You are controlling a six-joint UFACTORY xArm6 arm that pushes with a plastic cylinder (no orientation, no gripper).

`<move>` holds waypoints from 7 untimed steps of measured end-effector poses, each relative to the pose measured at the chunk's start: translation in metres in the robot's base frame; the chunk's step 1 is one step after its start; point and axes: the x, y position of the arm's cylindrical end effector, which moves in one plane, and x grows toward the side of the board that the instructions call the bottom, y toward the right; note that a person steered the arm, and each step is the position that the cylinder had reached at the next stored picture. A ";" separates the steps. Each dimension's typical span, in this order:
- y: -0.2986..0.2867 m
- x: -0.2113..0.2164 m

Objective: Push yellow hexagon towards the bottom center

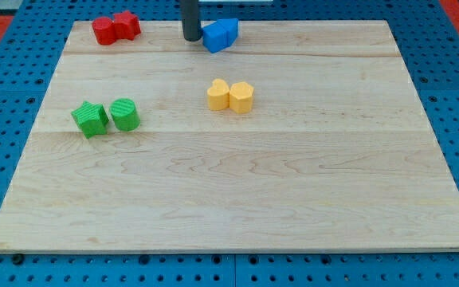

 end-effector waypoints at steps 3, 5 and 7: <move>-0.073 -0.012; -0.085 -0.012; -0.051 0.027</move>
